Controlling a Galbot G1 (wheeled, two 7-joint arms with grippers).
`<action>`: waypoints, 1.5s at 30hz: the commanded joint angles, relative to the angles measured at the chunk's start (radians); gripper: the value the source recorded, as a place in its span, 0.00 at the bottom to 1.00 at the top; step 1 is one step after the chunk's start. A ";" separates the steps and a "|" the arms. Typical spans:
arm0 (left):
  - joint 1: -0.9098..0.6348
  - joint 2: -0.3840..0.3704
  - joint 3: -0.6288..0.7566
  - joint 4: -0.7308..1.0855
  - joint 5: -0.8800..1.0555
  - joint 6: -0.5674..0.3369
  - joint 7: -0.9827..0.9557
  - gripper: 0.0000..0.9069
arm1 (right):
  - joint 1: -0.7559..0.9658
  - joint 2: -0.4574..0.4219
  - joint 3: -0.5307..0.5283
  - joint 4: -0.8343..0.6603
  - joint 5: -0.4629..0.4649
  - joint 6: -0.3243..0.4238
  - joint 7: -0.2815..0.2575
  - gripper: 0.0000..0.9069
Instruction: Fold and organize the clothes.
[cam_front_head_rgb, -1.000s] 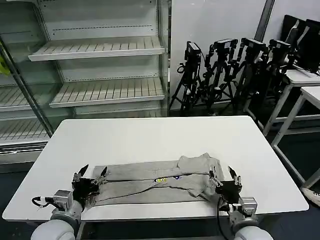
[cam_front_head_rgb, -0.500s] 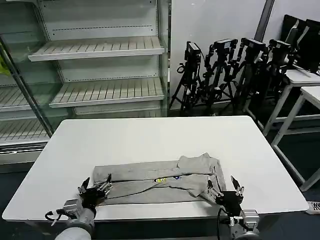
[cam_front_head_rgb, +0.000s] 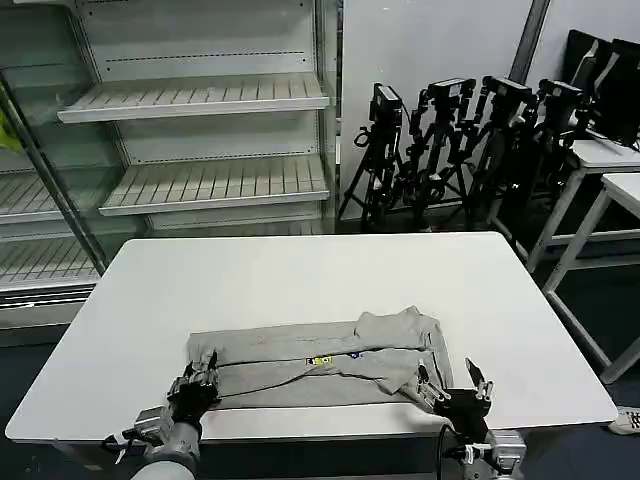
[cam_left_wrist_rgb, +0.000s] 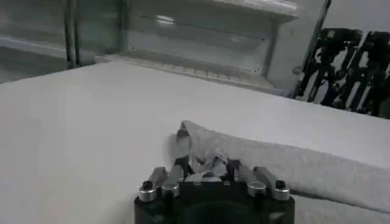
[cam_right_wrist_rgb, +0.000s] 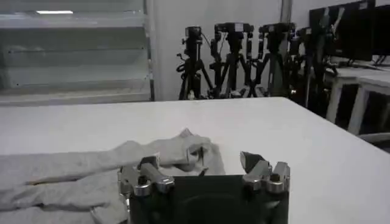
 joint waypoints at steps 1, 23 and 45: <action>0.015 -0.005 -0.041 -0.046 -0.139 -0.055 0.013 0.03 | -0.028 0.018 0.002 0.028 -0.003 0.003 0.001 1.00; 0.027 0.282 -0.536 -0.037 -0.642 0.021 0.057 0.03 | -0.019 0.031 0.011 0.036 0.010 -0.004 0.004 1.00; -0.186 -0.097 0.031 -0.152 -0.856 0.057 -0.003 0.03 | -0.035 0.053 0.007 0.018 0.006 0.012 0.000 1.00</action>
